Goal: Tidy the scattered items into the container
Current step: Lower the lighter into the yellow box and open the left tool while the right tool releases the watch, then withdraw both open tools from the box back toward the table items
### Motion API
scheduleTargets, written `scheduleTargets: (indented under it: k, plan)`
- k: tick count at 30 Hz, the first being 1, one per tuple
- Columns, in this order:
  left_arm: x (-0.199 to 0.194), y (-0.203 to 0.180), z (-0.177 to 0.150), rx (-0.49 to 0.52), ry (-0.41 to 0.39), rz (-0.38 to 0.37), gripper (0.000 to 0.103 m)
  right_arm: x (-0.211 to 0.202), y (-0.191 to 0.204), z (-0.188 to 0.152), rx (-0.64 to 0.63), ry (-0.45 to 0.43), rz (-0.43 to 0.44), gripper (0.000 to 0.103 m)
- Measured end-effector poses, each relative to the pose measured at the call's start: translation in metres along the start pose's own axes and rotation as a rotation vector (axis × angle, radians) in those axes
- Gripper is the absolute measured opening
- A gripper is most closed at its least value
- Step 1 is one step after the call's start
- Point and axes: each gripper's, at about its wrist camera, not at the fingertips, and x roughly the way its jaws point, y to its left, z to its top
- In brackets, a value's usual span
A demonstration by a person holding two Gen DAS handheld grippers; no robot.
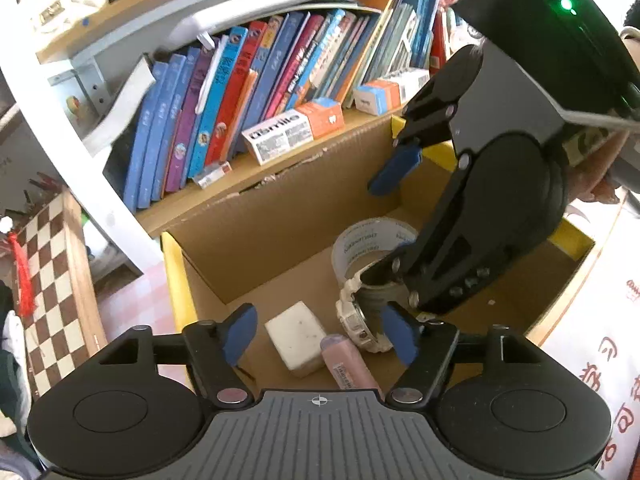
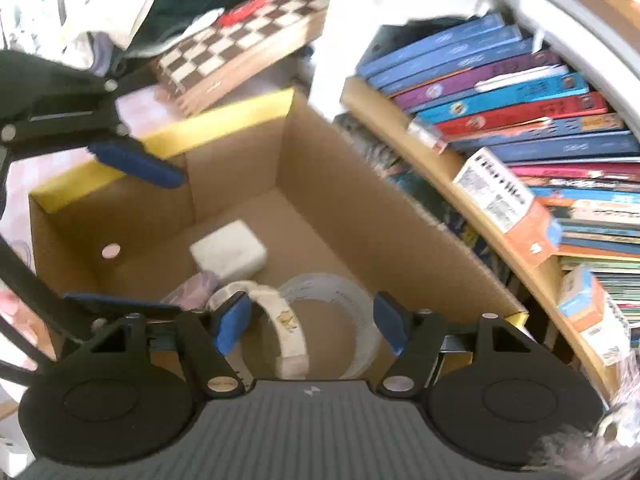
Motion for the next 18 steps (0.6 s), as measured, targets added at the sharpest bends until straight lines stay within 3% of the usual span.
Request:
scheduleTargets:
  k: [18]
  plan:
    - [-0.065, -0.011, -0.009, 0.009, -0.143, 0.07, 0.087, -0.071, 0.004, -0.011, 0.138, -0.175, -0.076, 0.077]
